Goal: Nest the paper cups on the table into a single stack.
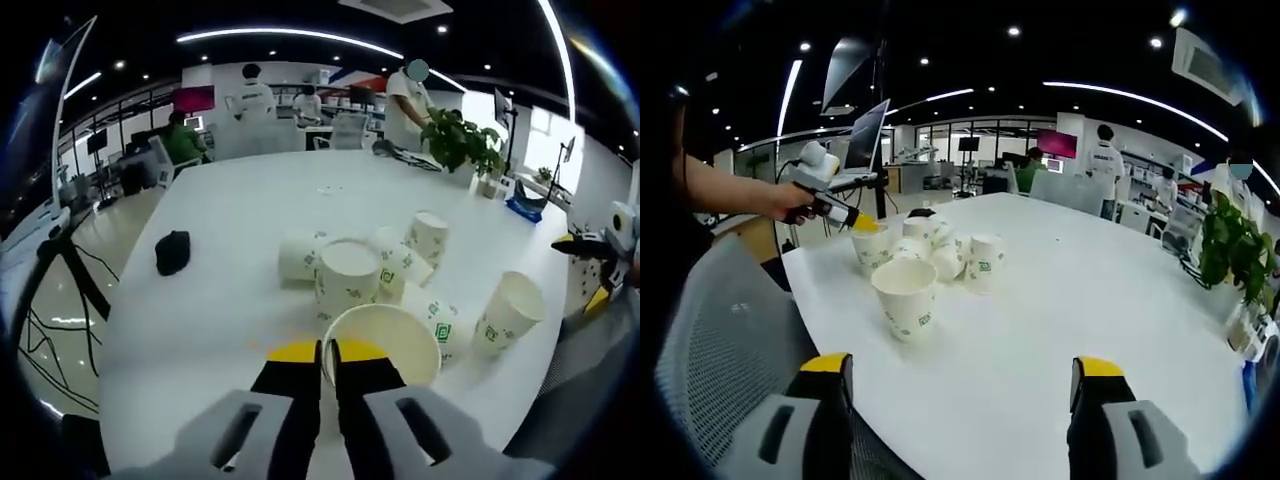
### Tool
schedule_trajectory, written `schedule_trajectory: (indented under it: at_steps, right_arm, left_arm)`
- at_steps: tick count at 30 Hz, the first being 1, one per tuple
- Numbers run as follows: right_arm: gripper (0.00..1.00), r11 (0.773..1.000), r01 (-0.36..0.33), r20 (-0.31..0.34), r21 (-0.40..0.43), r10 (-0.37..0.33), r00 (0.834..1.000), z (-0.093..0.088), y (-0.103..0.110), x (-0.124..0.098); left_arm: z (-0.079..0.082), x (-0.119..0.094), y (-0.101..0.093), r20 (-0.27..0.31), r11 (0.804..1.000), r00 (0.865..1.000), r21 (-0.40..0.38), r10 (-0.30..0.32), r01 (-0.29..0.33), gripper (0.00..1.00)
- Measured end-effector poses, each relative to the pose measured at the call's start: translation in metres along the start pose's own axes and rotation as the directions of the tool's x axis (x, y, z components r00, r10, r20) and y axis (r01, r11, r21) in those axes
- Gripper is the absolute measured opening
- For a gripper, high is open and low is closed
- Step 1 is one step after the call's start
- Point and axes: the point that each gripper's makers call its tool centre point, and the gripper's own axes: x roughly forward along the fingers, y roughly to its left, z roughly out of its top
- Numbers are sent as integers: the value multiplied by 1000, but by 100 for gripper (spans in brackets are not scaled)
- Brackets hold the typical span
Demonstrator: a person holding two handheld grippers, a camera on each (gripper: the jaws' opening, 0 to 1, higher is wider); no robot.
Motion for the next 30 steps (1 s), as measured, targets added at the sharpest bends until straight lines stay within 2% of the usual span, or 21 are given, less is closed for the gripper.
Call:
schedule_trajectory:
  at_steps: [6,14,30]
  right_arm:
    - [91,1000,-2,4,0,2,1000,1,1,0]
    - [91,1000,-4,10,1,4,1000,1,0,0]
    - [91,1000,-4,2,-1,4,1000,0,1,0]
  left_arm:
    - [-1,-3,-1,-1,1000,1000,-18,-8,8,0]
    - [7,-13,-6,13,999,1000,-41,-14,14,0]
    - [39,-44,-39,32,998,998,-31,-51,52,0]
